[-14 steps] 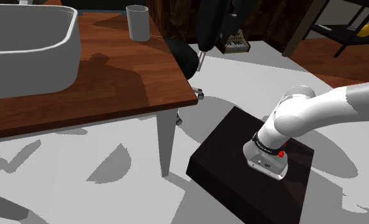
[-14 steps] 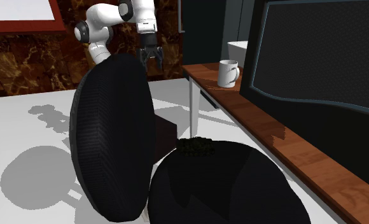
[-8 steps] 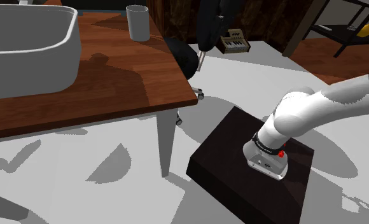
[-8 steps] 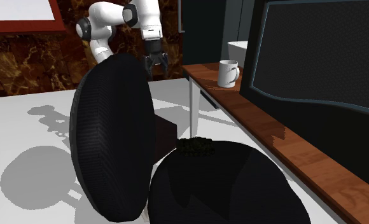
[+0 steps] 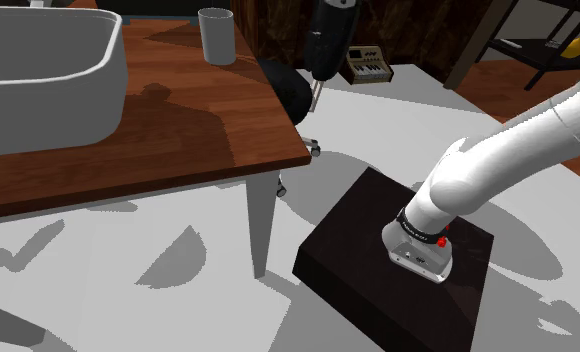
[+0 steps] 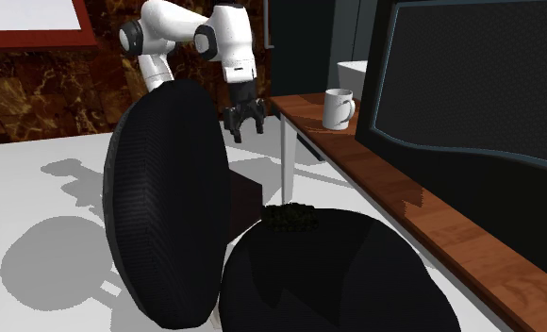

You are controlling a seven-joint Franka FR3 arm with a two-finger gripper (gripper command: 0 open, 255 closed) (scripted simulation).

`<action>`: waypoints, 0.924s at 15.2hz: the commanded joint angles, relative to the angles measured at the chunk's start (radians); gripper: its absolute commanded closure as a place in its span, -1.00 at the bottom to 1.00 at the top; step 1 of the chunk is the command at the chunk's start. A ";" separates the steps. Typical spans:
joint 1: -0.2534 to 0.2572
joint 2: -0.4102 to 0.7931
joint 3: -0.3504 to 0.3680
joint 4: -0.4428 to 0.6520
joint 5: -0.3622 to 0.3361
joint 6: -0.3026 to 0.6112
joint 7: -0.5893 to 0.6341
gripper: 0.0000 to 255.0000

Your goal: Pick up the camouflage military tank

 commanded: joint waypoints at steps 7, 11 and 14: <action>-0.008 0.307 -0.047 0.196 0.064 0.099 -0.051 -1.00; -0.020 0.465 -0.061 0.325 0.109 0.118 -0.081 -1.00; -0.032 0.567 -0.066 0.419 0.138 0.119 -0.098 -1.00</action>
